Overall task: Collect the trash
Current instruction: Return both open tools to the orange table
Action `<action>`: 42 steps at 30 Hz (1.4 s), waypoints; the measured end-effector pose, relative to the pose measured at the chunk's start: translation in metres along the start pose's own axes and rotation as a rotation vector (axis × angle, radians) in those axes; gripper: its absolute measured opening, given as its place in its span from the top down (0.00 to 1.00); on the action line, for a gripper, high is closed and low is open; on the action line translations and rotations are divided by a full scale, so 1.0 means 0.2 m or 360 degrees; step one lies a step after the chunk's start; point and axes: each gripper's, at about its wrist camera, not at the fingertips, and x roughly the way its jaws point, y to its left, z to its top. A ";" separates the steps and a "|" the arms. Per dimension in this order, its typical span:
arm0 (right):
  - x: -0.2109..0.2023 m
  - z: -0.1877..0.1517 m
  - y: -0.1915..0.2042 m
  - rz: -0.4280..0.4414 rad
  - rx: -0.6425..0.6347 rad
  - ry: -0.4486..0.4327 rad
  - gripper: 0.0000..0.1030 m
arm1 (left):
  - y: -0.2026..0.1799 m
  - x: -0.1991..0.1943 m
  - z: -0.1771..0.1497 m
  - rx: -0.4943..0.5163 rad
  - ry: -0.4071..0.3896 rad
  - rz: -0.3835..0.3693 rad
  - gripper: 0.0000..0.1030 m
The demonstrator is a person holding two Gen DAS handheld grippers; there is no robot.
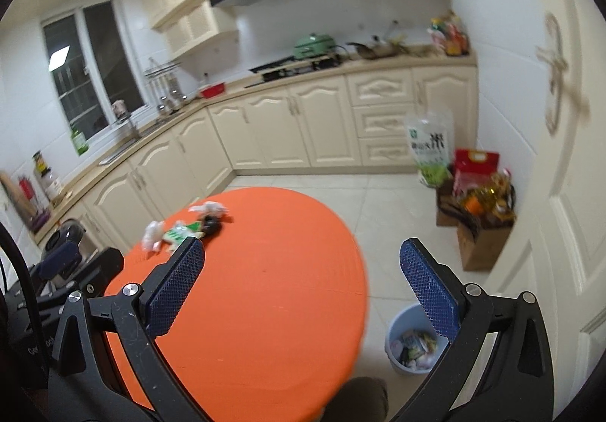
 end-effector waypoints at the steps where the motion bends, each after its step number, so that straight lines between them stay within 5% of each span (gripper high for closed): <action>1: -0.01 0.00 0.06 0.0007 -0.0027 -0.0010 0.00 | 0.04 -0.04 -0.02 -0.0016 -0.0016 0.0026 0.01; 10: -0.03 -0.03 0.51 0.0095 -0.0252 -0.0037 0.00 | 0.22 -0.27 -0.22 -0.0164 -0.0079 0.0193 0.01; 23: 0.05 -0.08 0.78 0.0182 -0.0408 -0.0015 0.00 | 0.31 -0.37 -0.27 -0.0287 -0.0102 0.0292 0.01; 32: 0.23 -0.09 0.81 0.0186 -0.0440 0.0071 0.00 | 0.47 -0.10 -0.09 -0.0334 -0.0032 0.0301 0.01; 42: 0.73 -0.16 0.84 0.0217 -0.0452 0.0332 0.00 | 0.66 0.39 -0.02 -0.0406 0.0171 0.0316 0.01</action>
